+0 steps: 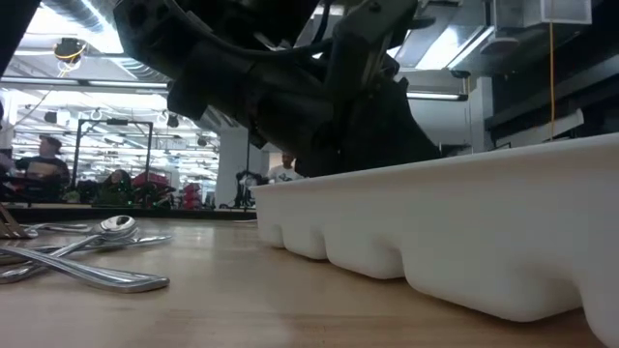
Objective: Sort silverware
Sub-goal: Put the silver fork into the silverware tray
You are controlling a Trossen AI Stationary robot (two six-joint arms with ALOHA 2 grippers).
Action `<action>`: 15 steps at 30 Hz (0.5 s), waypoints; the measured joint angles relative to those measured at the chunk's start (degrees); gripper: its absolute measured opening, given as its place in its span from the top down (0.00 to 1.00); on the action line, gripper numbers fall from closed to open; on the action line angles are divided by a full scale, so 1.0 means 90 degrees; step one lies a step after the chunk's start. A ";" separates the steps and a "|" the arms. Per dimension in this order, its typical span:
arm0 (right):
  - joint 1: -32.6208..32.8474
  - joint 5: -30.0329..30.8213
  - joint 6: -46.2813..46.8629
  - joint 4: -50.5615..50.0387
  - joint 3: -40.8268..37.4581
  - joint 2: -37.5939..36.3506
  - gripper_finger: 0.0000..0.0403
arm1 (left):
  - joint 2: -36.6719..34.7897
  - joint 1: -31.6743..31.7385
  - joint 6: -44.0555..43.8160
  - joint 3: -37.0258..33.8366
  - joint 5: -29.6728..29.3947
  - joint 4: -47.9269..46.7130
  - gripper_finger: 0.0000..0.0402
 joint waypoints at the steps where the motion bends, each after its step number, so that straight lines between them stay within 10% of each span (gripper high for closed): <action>1: 0.0000 -0.0065 0.0000 -0.0081 0.0000 0.0000 0.99 | 0.0002 0.0000 0.0014 -0.0004 -0.0001 0.0045 0.72; 15: 0.0000 -0.0138 0.0003 -0.1049 0.0000 -0.0058 0.99 | -0.0974 0.0593 0.0133 -0.0028 0.0071 0.0601 0.71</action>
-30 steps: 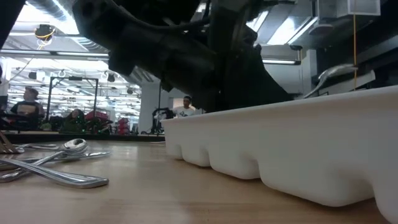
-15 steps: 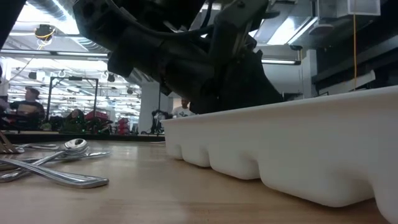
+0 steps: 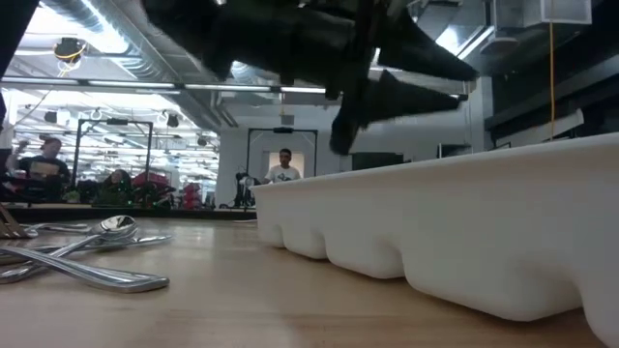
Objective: Sort silverware
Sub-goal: Put the silver fork into the silverware tray
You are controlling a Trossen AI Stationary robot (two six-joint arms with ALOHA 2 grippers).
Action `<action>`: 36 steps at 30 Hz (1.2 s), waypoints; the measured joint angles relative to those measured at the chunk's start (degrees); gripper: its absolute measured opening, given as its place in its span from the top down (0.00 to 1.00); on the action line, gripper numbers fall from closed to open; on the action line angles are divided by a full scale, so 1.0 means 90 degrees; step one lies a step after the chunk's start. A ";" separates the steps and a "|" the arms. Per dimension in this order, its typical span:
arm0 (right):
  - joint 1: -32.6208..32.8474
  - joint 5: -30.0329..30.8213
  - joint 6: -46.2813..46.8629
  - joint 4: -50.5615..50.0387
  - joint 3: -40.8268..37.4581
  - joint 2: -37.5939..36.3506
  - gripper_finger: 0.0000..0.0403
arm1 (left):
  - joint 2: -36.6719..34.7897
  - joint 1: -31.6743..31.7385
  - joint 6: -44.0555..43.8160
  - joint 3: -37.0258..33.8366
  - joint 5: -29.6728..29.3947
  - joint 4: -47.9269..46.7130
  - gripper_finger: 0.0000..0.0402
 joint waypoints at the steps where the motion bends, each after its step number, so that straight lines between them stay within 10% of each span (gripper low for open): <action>1: 0.0000 0.0010 -0.0001 -0.0081 0.0000 -0.0030 0.99 | -0.0130 0.0121 0.0068 -0.0001 -0.0009 -0.0027 0.71; 13: -0.0880 -0.0087 -0.0946 -0.0877 0.0000 -0.0442 0.99 | -0.1543 0.2301 0.1278 0.0006 -0.0068 -0.2602 0.71; 36: -0.4705 -0.2105 -0.4850 -0.0057 -0.0002 -0.0447 0.99 | -0.1127 0.6093 0.3482 -0.0145 0.0758 -0.4643 0.71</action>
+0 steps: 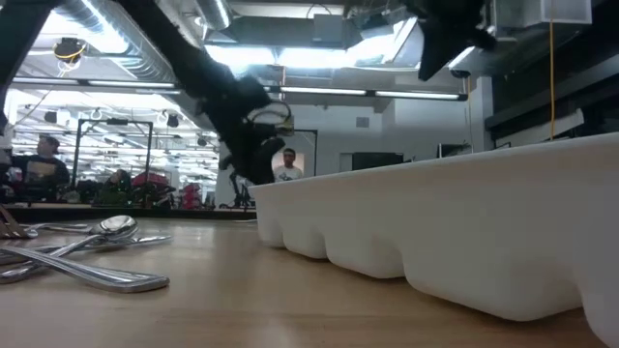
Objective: Sort silverware
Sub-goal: Put the silver fork into the silverware tray
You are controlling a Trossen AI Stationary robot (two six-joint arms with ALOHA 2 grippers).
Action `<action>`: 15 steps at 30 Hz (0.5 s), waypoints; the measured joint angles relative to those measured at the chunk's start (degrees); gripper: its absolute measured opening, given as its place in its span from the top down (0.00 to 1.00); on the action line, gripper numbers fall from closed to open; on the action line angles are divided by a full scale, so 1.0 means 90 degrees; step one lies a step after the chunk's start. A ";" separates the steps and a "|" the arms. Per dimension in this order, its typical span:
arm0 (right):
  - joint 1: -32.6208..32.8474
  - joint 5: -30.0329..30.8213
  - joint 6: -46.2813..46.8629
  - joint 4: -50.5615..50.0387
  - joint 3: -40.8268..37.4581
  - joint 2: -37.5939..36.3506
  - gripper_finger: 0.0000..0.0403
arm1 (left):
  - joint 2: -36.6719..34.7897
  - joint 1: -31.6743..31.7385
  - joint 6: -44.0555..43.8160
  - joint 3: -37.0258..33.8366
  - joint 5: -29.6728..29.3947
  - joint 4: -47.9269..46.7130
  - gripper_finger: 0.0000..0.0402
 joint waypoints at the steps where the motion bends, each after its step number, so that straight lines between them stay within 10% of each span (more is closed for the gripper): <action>1: -0.0141 -0.0105 -0.0179 0.0126 0.0000 0.0000 0.99 | 0.0105 0.0041 0.0026 0.0000 0.0206 0.0003 0.71; 15: -0.1274 -0.0632 -0.0972 0.0709 0.0000 0.0000 0.99 | 0.0681 0.0012 0.1576 -0.0002 0.0425 0.0234 0.71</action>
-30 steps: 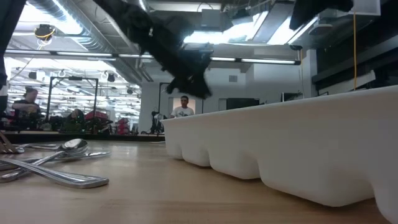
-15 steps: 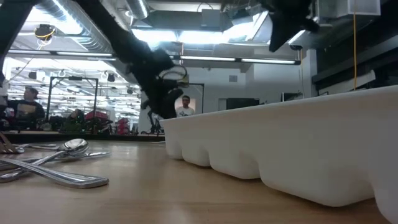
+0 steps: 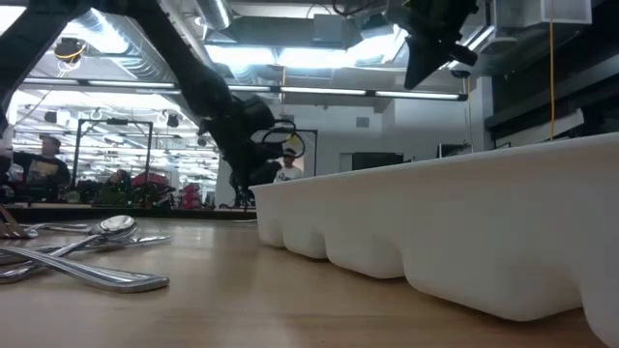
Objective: Sort silverware
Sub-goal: Put the silver fork into the silverware tray
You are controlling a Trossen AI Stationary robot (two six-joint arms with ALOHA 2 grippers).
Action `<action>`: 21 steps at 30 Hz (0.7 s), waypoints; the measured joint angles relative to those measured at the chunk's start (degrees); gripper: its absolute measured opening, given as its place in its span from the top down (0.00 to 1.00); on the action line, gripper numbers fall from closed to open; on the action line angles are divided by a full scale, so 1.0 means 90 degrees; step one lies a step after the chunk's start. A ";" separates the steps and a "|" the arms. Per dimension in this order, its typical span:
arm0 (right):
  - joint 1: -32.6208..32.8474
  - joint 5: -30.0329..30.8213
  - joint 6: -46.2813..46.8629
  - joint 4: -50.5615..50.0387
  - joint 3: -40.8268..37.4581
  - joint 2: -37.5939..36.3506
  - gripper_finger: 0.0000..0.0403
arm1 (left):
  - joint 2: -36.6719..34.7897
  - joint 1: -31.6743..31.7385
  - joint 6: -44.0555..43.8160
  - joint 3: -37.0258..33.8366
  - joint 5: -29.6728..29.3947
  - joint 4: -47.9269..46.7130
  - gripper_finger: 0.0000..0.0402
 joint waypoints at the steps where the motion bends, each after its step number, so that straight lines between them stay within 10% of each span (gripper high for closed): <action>1: -0.0033 -0.0002 0.0000 -0.0002 0.0000 0.0000 0.99 | 0.0059 0.0002 0.0005 0.0000 -0.0001 0.0008 0.71; 14: -0.0025 0.0057 0.0000 -0.0015 0.0000 0.0002 0.99 | 0.0519 0.0059 0.0334 0.0036 0.0016 0.0361 0.72; 21: -0.0025 0.0063 0.0000 -0.0016 0.0000 0.0002 0.99 | 0.0531 0.0056 0.0206 0.0041 0.0005 0.0334 0.91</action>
